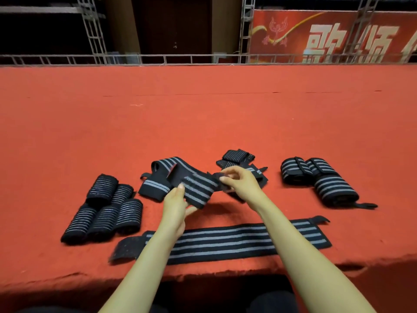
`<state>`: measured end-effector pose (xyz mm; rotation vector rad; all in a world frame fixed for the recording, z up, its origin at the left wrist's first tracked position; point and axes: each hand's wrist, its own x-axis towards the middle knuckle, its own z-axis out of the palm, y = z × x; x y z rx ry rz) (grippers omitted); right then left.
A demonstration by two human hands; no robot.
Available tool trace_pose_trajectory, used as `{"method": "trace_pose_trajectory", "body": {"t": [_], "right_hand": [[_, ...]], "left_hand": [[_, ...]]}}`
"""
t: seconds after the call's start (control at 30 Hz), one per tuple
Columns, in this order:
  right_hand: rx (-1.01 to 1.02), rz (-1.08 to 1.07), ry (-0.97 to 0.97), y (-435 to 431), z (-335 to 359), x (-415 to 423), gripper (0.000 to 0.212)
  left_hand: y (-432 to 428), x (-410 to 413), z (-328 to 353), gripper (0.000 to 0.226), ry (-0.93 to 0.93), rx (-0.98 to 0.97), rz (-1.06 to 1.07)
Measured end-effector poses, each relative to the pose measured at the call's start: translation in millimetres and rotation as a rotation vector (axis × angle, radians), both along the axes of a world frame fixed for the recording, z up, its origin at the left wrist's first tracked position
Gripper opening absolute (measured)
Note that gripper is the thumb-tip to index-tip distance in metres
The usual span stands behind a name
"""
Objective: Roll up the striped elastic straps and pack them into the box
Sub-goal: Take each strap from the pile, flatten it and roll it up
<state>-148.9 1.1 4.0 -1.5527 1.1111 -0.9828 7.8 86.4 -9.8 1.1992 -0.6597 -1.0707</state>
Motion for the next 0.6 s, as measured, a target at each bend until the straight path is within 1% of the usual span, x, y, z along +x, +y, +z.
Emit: {"method": "trace_pose_trajectory", "body": {"t": [0.03,0.07,0.13,0.2,0.23,0.27,0.3,0.33,0.37,0.4,0.43,0.47,0.5,0.6], "right_hand": [[0.006,-0.072,-0.019,-5,-1,-1,0.015],[-0.024,-0.164,0.005,-10,-2,-4,0.016],[-0.117,-0.343,0.121,-25,-7,-16,0.017],[-0.119,-0.398,0.313,-34,-13,-31,0.025],[-0.116,-0.384,0.449,-35,-17,-36,0.036],[-0.145,-0.351,0.562,-34,-20,-37,0.047],[-0.222,-0.302,0.617,-31,-20,-35,0.055],[-0.331,-0.224,0.619,-25,-18,-30,0.062],[-0.425,-0.102,0.598,-17,-13,-24,0.068],[-0.466,0.045,0.564,-9,-7,-17,0.074],[-0.46,0.175,0.528,-2,-2,-11,0.077],[-0.439,0.267,0.495,2,2,-5,0.076],[-0.423,0.32,0.467,3,5,-1,0.072],[-0.424,0.406,0.487,-2,11,7,0.043]], "left_hand": [[2,3,1,0.029,0.061,-0.001,0.029],[3,7,1,0.028,0.104,-0.003,0.067],[5,18,1,0.027,0.146,-0.009,0.151],[6,26,0,0.028,0.134,-0.021,0.177],[7,28,1,0.029,0.105,-0.031,0.159],[8,29,3,0.03,0.07,-0.04,0.129],[9,28,6,0.032,0.034,-0.048,0.094],[9,25,9,0.034,0.005,-0.055,0.06],[9,22,13,0.036,-0.009,-0.063,0.028],[9,19,17,0.035,-0.019,-0.073,-0.004],[11,16,21,0.034,-0.034,-0.085,-0.037],[13,14,25,0.032,-0.062,-0.095,-0.071],[15,14,27,0.03,-0.098,-0.102,-0.105],[26,22,31,0.029,-0.168,-0.134,-0.168]]}}
